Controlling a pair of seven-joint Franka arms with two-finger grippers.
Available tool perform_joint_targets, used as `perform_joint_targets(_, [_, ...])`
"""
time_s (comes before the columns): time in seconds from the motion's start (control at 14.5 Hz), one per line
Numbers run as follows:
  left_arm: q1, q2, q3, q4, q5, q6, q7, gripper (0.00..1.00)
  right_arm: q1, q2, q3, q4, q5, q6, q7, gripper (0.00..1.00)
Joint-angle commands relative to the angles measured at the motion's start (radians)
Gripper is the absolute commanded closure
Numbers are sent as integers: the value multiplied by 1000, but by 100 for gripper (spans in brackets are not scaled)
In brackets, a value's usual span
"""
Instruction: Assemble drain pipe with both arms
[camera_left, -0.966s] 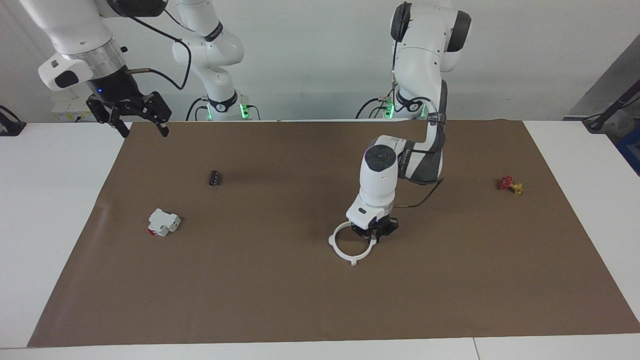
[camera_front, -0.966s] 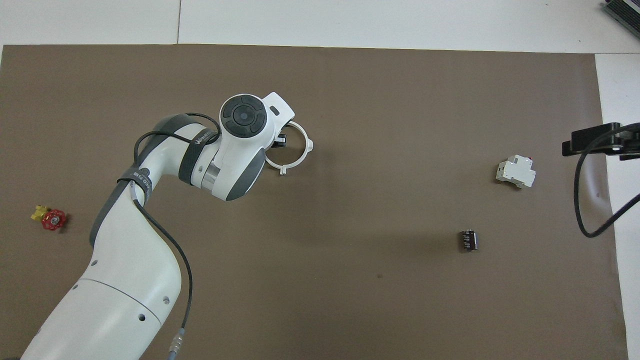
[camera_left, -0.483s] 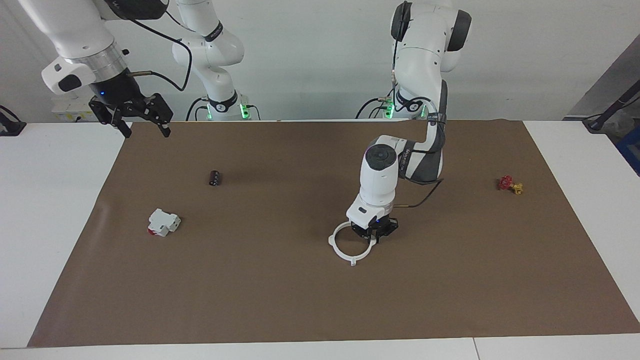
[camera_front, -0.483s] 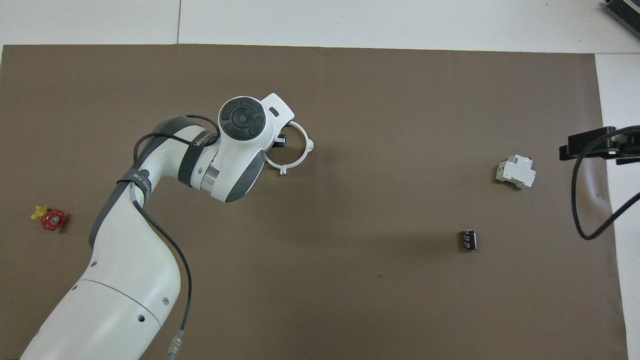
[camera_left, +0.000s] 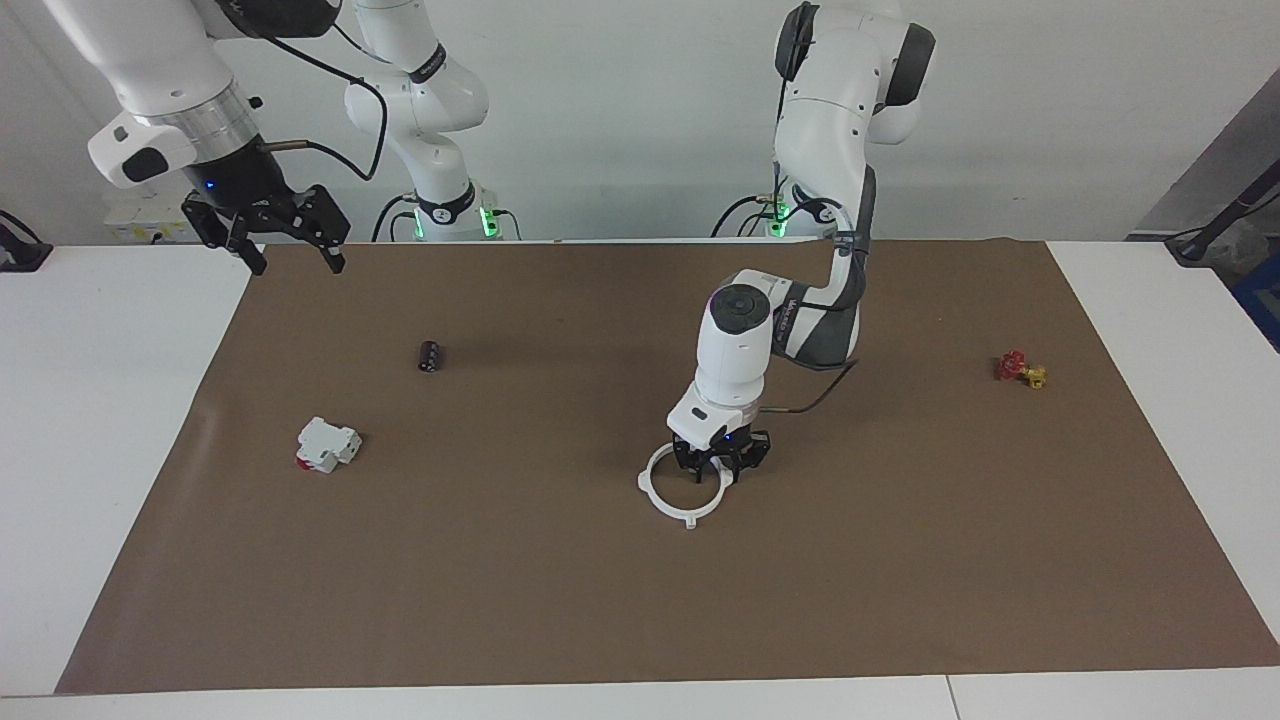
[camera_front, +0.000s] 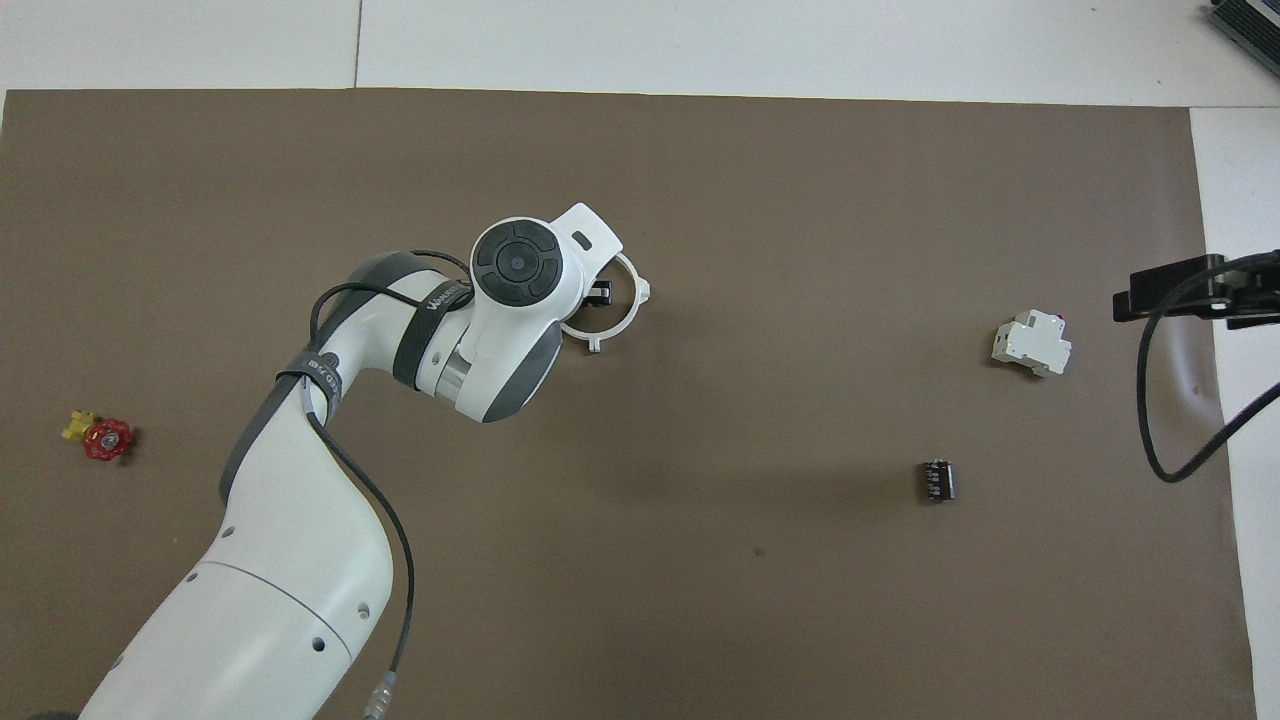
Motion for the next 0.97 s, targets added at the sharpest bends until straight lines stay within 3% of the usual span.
perform_joint_targets(0.0, [-1, -22, 12, -10, -18, 17, 1, 0, -1, -26, 1, -26, 13, 1, 14, 0])
perform_joint_targets(0.41, [35, -108, 21, -14, -18, -65, 33, 0, 1, -26, 1, -26, 13, 1, 14, 0])
perform_joint_targets(0.9, [231, -372, 17, -133, -50, -321, 398, 0, 1, -26, 1, -26, 13, 1, 14, 0])
